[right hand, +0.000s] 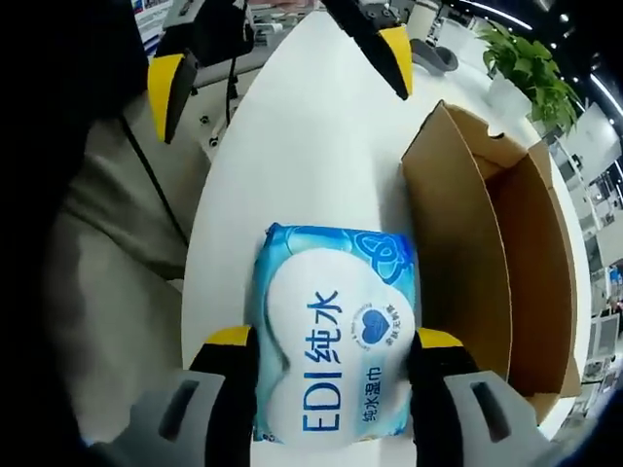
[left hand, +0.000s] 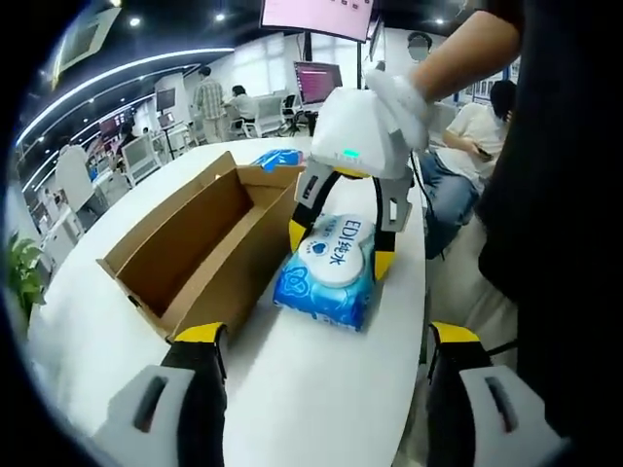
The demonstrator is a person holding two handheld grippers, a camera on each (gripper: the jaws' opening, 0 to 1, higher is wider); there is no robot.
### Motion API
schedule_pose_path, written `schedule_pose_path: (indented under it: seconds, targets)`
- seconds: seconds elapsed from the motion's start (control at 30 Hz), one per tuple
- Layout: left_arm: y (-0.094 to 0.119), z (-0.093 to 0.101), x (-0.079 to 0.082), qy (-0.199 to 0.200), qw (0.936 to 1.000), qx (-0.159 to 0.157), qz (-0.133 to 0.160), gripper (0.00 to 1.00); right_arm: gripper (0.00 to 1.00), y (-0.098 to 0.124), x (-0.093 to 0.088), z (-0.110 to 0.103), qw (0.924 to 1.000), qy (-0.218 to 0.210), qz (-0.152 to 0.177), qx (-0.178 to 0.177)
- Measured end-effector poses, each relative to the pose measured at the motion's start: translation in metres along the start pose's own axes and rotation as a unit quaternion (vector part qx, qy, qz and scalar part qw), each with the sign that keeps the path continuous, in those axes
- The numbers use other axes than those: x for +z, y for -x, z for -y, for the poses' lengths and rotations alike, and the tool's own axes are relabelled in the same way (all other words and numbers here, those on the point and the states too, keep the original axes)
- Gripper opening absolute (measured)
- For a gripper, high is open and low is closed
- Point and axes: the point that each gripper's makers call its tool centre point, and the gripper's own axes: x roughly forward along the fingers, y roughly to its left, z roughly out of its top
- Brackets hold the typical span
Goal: Operate the shoe box by opening the lid, removing the specified soft item, and placing it in the target area until the item is outside and the box remains undamaged.
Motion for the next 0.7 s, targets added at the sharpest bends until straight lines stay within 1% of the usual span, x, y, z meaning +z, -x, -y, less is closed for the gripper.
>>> schedule_pose_path:
  seconds: [0.07,0.13,0.2,0.33,0.47,0.53,0.6,0.7]
  targets:
    - [0.001,-0.001,-0.002,0.004,1.0000,0.002,-0.003,0.85,0.61,-0.001,-0.001,-0.001,1.0000,0.005,-0.008,-0.001]
    - [0.003,0.000,-0.001,0.008,0.9999,0.007,0.001,0.85,0.60,-0.001,-0.002,0.000,0.9999,0.007,-0.011,-0.002]
    - [0.005,0.000,0.000,0.015,0.9998,0.009,0.006,0.85,0.60,0.000,-0.002,0.000,0.9999,0.006,-0.009,-0.002]
    - [0.005,-0.005,-0.007,0.029,0.9994,0.017,0.000,0.85,0.59,0.000,-0.003,0.000,1.0000,0.007,-0.004,-0.002]
    - [0.005,-0.011,-0.007,0.035,0.9990,0.027,0.001,0.82,0.59,0.002,-0.007,-0.002,0.9999,0.011,-0.005,-0.001]
    - [0.005,-0.013,-0.005,0.035,0.9989,0.031,0.004,0.80,0.59,0.004,-0.011,-0.002,1.0000,0.009,-0.005,-0.001]
    - [0.005,-0.015,-0.003,0.030,0.9988,0.038,0.007,0.77,0.59,0.005,-0.014,-0.003,0.9999,0.009,-0.005,0.000]
    - [0.004,-0.017,0.000,0.029,0.9987,0.042,0.010,0.77,0.59,0.007,-0.019,-0.004,0.9999,0.010,-0.004,0.001]
